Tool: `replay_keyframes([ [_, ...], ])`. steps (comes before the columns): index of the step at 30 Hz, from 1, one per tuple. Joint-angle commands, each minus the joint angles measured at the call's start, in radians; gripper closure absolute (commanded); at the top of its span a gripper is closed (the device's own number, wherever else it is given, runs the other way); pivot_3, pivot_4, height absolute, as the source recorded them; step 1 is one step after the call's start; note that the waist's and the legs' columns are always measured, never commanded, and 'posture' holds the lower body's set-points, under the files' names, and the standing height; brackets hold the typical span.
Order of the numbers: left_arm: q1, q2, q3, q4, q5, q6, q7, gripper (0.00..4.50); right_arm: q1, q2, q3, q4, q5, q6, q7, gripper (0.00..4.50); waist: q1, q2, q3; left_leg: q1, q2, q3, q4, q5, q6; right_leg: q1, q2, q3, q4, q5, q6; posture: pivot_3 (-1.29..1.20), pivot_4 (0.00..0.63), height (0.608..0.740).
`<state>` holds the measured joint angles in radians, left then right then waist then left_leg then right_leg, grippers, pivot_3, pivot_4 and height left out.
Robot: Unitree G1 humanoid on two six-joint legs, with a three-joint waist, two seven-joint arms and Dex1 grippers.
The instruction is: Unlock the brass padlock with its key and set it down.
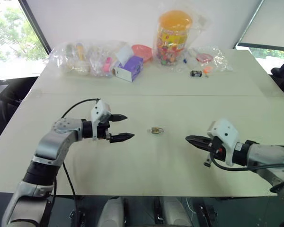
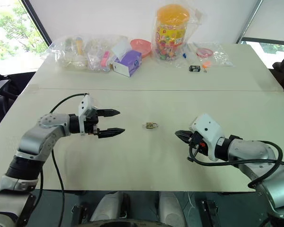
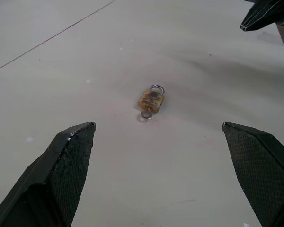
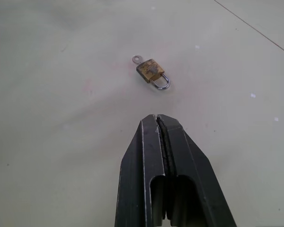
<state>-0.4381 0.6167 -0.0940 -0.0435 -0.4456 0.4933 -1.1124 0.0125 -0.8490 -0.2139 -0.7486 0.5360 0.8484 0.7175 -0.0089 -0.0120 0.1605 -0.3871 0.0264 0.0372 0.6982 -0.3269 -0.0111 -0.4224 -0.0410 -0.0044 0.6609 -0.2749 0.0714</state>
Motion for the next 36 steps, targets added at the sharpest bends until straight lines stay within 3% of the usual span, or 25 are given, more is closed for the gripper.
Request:
replay_keyframes([
  [1, -0.011, 0.008, -0.002, -0.014, -0.007, -0.004, -0.025, 0.02, -0.017, -0.023, -0.01, -0.031, 0.012, -0.004, 0.003, 4.5, 0.0, 0.0, 0.0, 0.0, 0.0, 0.0, 0.0, 0.0, 0.0, 0.0, 0.0, 0.0, 0.0, 0.0, 0.0, 0.0, 0.15, 0.74],
  [19, 0.048, 0.025, -0.016, -0.115, 0.015, 0.017, -0.007, 0.02, -0.052, -0.036, 0.031, -0.026, -0.021, -0.028, -0.032, 4.5, 0.0, 0.0, 0.0, 0.0, 0.001, 0.0, 0.0, 0.0, 0.0, 0.0, 0.0, 0.0, 0.0, 0.0, 0.0, 0.0, 0.15, 0.74],
  [28, 0.041, 0.018, -0.028, -0.085, 0.054, -0.033, 0.0, 0.02, -0.102, -0.017, 0.106, -0.001, -0.058, -0.056, -0.058, 4.5, 0.0, 0.0, 0.0, 0.0, 0.0, 0.0, 0.0, 0.0, 0.0, -0.001, 0.0, 0.0, 0.0, 0.0, 0.0, 0.0, 0.15, 0.74],
  [35, 0.02, -0.019, -0.059, -0.041, 0.094, -0.074, 0.02, 0.02, -0.209, -0.012, 0.238, 0.132, -0.118, -0.15, 0.021, 4.5, -0.001, 0.0, 0.0, 0.0, 0.0, 0.0, 0.0, 0.0, 0.0, -0.001, 0.0, 0.0, 0.0, 0.0, 0.0, 0.0, 0.15, 0.74],
  [36, 0.023, -0.018, -0.059, -0.035, 0.1, -0.086, 0.018, 0.0, -0.225, -0.003, 0.259, 0.15, -0.117, -0.146, 0.029, 4.25, -0.001, 0.0, 0.0, 0.0, 0.0, 0.0, 0.0, 0.0, 0.0, -0.001, 0.0, 0.0, 0.0, 0.0, 0.0, 0.0, 0.15, 0.74],
])
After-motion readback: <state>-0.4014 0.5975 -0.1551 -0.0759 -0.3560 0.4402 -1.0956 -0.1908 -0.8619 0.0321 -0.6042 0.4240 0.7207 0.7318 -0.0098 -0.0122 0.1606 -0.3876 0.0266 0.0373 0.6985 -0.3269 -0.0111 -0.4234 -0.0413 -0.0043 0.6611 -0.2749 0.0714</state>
